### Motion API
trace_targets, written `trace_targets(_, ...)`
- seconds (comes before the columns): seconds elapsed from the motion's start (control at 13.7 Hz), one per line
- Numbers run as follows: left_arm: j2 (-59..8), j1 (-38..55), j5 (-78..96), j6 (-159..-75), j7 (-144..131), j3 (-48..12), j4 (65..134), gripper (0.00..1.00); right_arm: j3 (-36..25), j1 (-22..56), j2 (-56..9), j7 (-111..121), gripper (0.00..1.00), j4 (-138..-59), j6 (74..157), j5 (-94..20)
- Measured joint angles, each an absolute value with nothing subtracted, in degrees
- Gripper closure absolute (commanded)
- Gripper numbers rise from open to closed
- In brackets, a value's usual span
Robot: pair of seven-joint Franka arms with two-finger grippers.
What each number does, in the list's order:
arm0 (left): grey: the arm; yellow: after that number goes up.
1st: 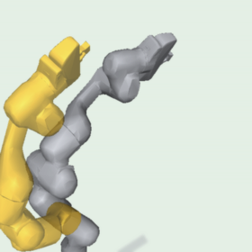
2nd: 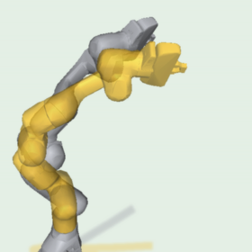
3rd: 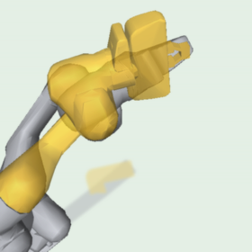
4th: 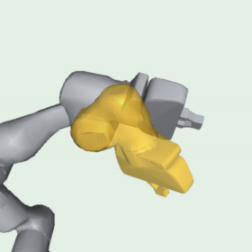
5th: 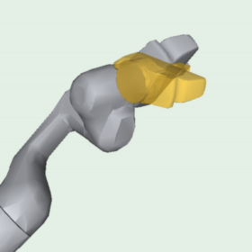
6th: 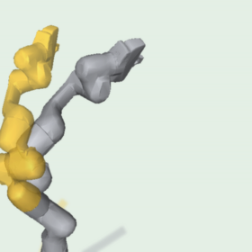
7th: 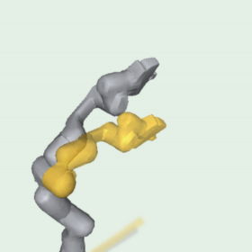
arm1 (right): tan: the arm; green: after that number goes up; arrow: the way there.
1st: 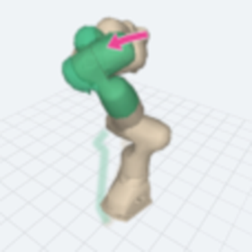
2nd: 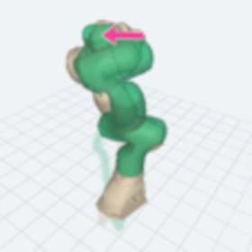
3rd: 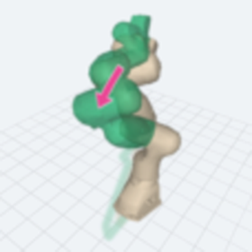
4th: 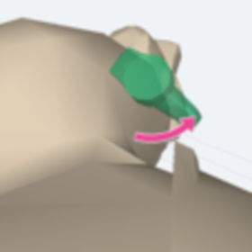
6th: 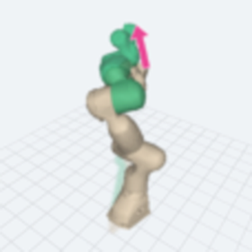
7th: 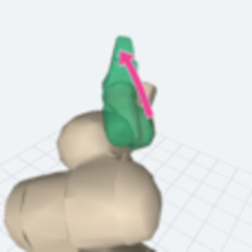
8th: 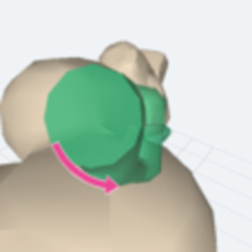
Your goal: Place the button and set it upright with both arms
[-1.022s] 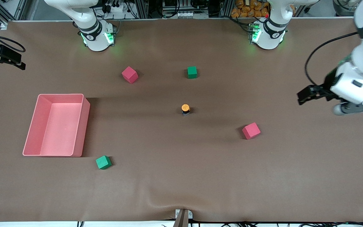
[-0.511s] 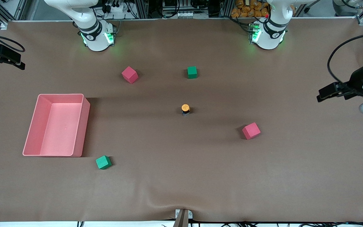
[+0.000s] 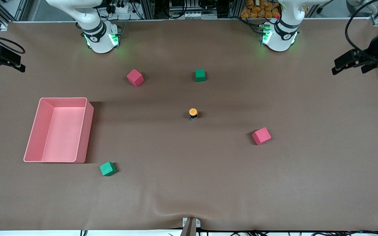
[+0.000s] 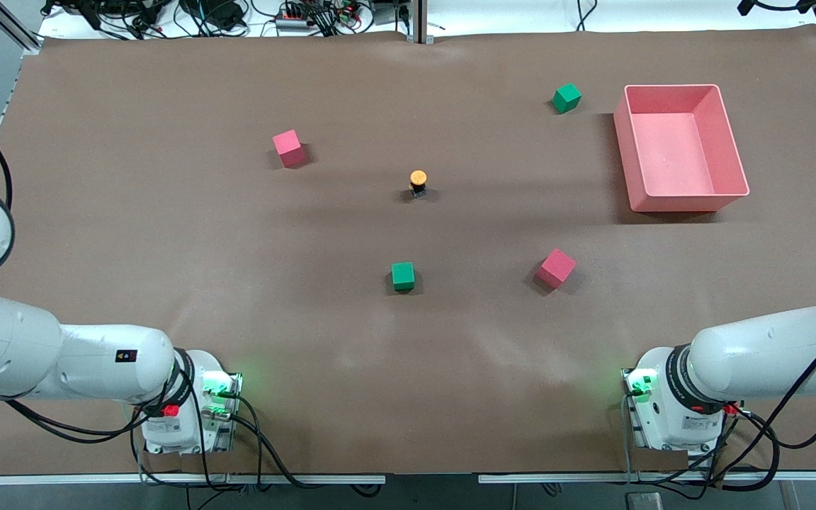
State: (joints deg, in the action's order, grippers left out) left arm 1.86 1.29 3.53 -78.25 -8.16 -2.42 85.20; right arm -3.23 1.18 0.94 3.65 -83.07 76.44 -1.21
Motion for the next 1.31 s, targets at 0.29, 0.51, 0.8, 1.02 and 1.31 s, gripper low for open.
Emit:
trace_targets(0.29, 3.3, 2.1, 3.5, -75.5, -6.5, 0.2, 85.8, 0.00, -3.2, 1.2, 0.9, 3.6, 0.00, -83.1, 76.5, -1.2)
trace_targets(0.51, 2.8, 2.1, 2.0, -76.8, -2.2, 0.3, 85.9, 0.00, -3.3, 1.2, 0.9, 2.6, 0.00, -83.1, 76.5, -1.2)
trace_targets(0.8, 1.3, 2.1, 1.6, -80.2, 0.7, 2.4, 86.1, 0.00, -3.6, 1.2, 1.1, 0.8, 0.00, -83.1, 76.2, -1.2)
trace_targets(1.02, 0.1, 2.1, 1.6, -81.8, 1.2, 3.0, 86.1, 0.00, -3.7, 1.2, 1.1, 0.6, 0.00, -83.1, 76.0, -1.2)
trace_targets(1.31, 0.0, 2.1, 1.5, -82.4, 1.8, 3.9, 86.1, 0.00, -3.7, 1.2, 1.1, 0.6, 0.00, -83.0, 76.0, -1.2)
